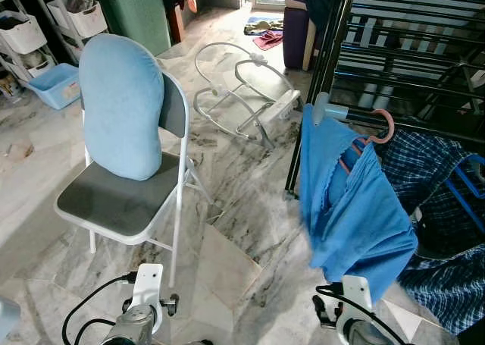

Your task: Hang hanger

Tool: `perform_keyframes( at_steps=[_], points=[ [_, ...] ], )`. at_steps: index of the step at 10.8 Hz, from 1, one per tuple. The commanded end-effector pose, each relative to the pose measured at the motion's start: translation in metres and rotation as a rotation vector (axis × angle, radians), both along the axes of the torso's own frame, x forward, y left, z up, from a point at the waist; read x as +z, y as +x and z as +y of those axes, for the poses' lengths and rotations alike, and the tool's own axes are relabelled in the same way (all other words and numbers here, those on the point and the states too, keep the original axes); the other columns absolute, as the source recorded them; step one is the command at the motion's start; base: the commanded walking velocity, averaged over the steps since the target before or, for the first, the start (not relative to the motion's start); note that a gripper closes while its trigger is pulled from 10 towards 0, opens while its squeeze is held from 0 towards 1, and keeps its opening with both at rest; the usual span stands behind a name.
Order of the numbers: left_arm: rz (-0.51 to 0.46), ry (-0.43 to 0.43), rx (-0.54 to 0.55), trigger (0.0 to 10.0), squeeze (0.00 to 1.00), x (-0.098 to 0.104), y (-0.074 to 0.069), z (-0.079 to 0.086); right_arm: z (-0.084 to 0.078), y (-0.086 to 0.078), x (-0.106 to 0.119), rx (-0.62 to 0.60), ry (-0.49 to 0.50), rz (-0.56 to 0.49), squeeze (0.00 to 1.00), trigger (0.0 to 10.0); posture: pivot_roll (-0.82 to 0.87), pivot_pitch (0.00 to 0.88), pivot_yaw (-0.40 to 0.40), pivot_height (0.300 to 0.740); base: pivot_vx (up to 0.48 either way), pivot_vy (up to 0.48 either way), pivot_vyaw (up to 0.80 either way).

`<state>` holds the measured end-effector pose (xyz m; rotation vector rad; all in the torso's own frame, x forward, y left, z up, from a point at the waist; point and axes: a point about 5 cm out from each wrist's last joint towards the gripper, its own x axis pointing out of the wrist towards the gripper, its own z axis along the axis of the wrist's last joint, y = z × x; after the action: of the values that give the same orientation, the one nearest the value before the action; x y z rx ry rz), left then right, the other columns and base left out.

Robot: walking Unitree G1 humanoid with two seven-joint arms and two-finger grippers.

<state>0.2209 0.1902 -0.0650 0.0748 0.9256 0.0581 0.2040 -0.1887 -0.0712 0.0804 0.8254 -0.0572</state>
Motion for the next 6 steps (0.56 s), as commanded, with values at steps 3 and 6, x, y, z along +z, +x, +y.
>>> perform_keyframes(
  at_steps=[3, 6],
  points=[
    [0.029, 0.010, -0.029, 10.0, 0.00, -0.004, -0.006, -0.004, 0.005, -0.011, -0.007, 0.046, -0.004, 0.054, 0.00, 10.0, -0.04, 0.106, 0.042, 0.740, 0.000, 0.000, 0.00],
    [0.036, 0.024, -0.051, 10.0, 0.00, -0.005, -0.008, -0.005, 0.003, -0.017, -0.010, 0.070, -0.024, 0.079, 0.00, 10.0, -0.03, 0.110, 0.040, 0.740, 0.000, 0.000, 0.00]
  ],
)
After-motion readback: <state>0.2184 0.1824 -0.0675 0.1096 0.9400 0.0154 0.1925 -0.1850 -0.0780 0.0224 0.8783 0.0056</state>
